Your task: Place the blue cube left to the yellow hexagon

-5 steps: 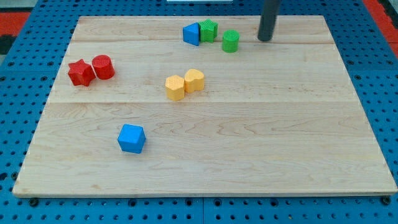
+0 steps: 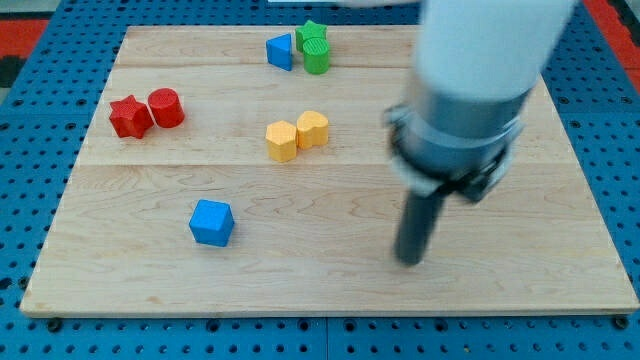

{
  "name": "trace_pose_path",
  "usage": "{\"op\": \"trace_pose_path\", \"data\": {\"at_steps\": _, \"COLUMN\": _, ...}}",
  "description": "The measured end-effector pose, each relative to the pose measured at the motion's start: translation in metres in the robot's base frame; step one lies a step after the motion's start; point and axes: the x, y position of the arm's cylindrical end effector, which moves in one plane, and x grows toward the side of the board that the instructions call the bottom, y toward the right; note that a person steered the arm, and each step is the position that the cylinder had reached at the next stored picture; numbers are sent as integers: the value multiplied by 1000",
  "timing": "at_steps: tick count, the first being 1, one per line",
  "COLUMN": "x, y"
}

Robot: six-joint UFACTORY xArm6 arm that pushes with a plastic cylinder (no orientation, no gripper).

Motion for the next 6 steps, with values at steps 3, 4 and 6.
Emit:
{"op": "trace_pose_path", "data": {"at_steps": 3, "x": -65, "y": -170}}
{"op": "trace_pose_path", "data": {"at_steps": 4, "x": -13, "y": -170}}
{"op": "trace_pose_path", "data": {"at_steps": 6, "x": -90, "y": -213}}
